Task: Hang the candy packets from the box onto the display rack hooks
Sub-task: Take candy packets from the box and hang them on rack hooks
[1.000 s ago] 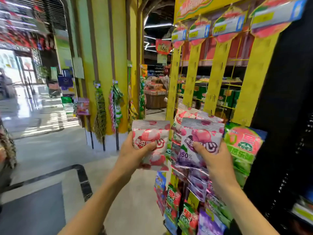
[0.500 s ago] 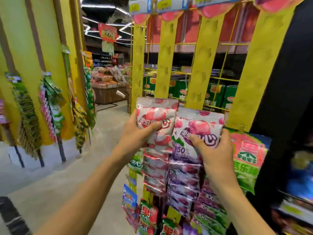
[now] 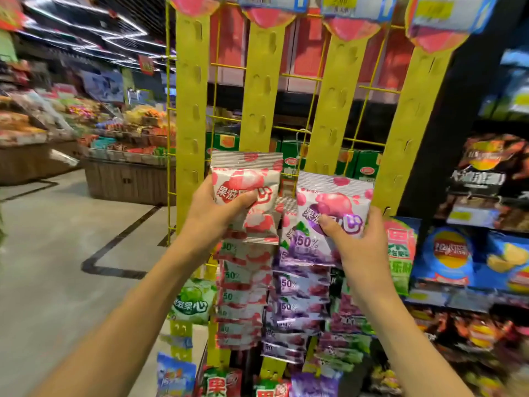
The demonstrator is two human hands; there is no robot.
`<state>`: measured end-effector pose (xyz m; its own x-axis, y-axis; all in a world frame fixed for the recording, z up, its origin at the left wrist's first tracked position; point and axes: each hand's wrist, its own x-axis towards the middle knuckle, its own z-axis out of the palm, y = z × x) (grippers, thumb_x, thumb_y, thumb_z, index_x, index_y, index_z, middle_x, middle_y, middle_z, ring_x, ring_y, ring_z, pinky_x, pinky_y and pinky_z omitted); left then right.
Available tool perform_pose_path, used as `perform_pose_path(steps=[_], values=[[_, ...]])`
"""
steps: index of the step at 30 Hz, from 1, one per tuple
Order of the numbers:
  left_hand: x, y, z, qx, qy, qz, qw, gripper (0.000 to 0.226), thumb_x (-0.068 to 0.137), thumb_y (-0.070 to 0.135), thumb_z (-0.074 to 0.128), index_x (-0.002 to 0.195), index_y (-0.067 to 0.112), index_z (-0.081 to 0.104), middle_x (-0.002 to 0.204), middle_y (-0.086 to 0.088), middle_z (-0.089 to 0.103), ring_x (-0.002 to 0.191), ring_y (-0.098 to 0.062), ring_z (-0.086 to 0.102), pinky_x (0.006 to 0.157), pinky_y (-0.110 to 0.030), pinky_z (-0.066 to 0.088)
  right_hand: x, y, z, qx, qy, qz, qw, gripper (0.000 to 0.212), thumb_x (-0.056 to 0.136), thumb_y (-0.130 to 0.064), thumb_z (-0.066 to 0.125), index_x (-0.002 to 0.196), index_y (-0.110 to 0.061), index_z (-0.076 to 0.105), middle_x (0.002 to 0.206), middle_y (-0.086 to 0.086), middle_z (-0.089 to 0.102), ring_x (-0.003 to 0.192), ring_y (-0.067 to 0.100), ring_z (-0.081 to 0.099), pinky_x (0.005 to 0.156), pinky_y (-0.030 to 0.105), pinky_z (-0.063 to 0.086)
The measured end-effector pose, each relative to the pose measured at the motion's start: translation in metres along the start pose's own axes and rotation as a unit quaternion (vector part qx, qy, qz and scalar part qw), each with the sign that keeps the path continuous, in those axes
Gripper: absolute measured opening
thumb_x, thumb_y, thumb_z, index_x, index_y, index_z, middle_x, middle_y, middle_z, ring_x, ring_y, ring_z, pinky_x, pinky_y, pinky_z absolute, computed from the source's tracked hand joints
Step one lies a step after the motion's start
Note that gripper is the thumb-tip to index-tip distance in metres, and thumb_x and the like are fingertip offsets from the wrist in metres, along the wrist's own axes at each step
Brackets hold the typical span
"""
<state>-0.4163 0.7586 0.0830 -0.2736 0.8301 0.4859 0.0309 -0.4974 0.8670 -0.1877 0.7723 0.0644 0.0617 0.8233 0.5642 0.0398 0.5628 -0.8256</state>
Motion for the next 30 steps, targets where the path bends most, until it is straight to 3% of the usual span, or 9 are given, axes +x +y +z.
perform_pose_path(steps=[5,13,23,26,30], values=[[0.005,0.000,-0.003,-0.005,-0.028,-0.008,1.000,0.037,0.088,0.015,0.077,0.122,0.014,0.062,0.103,0.002,0.078,0.090,-0.013,0.077,0.064,-0.022,0.059,-0.006,-0.003,0.004,-0.029,0.036,0.000,0.999,0.040,0.084,-0.030,0.081,0.116,-0.028,0.057,0.108,-0.011,0.070,0.101,0.006,0.068,0.090,0.032,0.054],[0.017,0.000,0.008,0.008,-0.047,0.011,0.999,0.028,0.087,0.021,0.078,0.111,0.022,0.065,0.100,0.005,0.079,0.088,-0.015,0.077,0.070,-0.027,0.061,0.002,-0.007,-0.003,-0.028,0.045,-0.010,0.999,0.036,0.087,-0.025,0.079,0.114,-0.028,0.056,0.108,-0.009,0.070,0.098,0.004,0.069,0.086,0.028,0.055],[0.039,0.004,0.012,0.053,-0.032,0.005,0.998,0.022,0.088,0.029,0.078,0.108,0.023,0.070,0.101,-0.001,0.079,0.091,-0.024,0.077,0.087,-0.053,0.061,0.011,-0.001,-0.003,-0.037,0.036,-0.020,0.998,0.039,0.085,-0.032,0.079,0.116,-0.027,0.056,0.111,-0.008,0.068,0.099,0.002,0.067,0.084,0.025,0.052],[0.044,0.007,0.011,0.067,-0.023,0.011,0.997,0.019,0.088,0.030,0.079,0.105,0.027,0.071,0.102,0.001,0.079,0.093,-0.022,0.077,0.087,-0.053,0.061,0.014,0.002,0.000,-0.031,0.032,-0.018,0.999,0.040,0.084,-0.031,0.080,0.117,-0.026,0.057,0.109,-0.008,0.069,0.100,0.006,0.068,0.088,0.031,0.054],[0.045,0.009,0.013,0.076,-0.032,0.017,0.996,0.012,0.089,0.028,0.078,0.098,0.031,0.071,0.098,0.003,0.080,0.090,-0.020,0.078,0.087,-0.052,0.061,0.014,0.005,0.001,-0.026,0.025,-0.019,0.999,0.038,0.086,-0.030,0.079,0.116,-0.028,0.057,0.108,-0.012,0.069,0.100,0.002,0.067,0.086,0.027,0.052]])
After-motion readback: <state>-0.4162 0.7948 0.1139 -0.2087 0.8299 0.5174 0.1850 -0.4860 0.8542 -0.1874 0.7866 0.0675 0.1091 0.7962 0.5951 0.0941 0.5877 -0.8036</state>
